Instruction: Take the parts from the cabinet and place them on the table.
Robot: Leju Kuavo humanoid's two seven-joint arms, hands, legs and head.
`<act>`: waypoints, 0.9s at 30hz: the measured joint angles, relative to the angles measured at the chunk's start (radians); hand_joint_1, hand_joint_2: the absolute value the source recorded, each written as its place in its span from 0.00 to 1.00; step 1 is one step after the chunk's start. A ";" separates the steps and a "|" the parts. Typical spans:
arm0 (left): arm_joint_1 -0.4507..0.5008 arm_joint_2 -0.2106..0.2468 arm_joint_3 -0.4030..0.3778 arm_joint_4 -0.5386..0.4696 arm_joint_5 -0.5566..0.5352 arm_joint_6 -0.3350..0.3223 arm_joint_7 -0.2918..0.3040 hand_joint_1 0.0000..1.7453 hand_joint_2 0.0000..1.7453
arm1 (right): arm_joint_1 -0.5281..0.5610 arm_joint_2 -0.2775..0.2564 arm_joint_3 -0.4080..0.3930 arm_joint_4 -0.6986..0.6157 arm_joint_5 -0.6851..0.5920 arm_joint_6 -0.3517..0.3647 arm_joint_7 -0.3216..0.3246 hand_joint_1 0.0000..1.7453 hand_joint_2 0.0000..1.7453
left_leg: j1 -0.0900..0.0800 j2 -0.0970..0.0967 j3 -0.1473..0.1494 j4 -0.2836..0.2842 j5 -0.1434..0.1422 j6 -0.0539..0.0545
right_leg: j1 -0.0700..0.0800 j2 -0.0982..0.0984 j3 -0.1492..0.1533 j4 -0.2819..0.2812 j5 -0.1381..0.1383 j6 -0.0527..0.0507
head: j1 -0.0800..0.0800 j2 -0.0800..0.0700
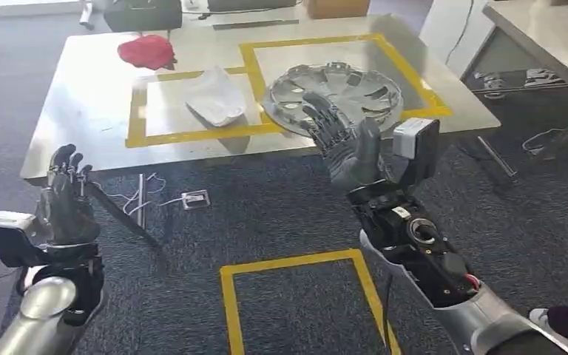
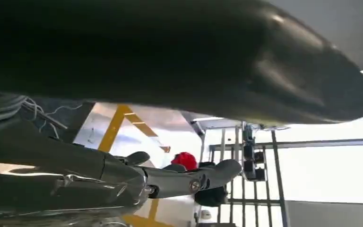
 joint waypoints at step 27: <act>-0.017 0.000 -0.002 0.002 0.010 -0.002 -0.004 0.00 0.00 | -0.003 -0.009 0.001 -0.016 0.001 -0.002 0.000 0.00 0.00 | -0.003 0.003 -0.191 0.260 0.013 0.001 | 0.003 -0.002 0.045 -0.036 -0.010 -0.017 | 0.011 0.000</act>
